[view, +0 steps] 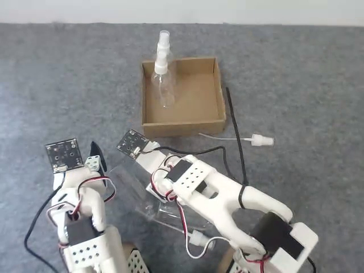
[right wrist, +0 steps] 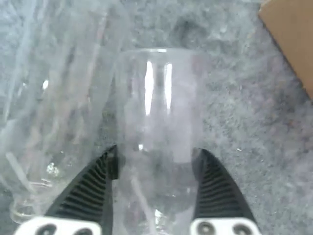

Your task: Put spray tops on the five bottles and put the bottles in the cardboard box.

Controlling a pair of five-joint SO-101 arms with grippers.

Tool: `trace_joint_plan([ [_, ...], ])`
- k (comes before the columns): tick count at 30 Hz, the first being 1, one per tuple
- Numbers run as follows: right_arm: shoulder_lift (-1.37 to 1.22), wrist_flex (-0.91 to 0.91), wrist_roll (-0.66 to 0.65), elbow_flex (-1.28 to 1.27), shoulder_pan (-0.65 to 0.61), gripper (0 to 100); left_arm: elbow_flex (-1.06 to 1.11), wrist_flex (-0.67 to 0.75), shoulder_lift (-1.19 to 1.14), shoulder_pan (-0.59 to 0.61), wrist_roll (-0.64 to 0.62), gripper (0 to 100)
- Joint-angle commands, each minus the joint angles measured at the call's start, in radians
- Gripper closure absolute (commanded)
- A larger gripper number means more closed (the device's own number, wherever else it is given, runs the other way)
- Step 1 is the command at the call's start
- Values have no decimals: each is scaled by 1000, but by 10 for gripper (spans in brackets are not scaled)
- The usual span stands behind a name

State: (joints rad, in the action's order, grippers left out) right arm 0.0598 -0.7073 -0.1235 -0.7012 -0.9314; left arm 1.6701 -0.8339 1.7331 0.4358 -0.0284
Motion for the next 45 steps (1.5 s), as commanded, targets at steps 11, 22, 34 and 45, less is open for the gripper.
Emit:
trace_joint_plan([
  [11, 363, -41, 41, 71, 48, 991, -10, 31, 14, 6, 9, 851],
  [22, 484, -33, 397, 69, 110, 988, -4, 32, 14, 3, 11, 851],
  [34, 509, -42, 824, 66, 226, 991, -2, 32, 14, 2, 11, 851],
  [45, 872, -41, 864, -150, 338, 991, -2, 32, 14, 2, 11, 851],
])
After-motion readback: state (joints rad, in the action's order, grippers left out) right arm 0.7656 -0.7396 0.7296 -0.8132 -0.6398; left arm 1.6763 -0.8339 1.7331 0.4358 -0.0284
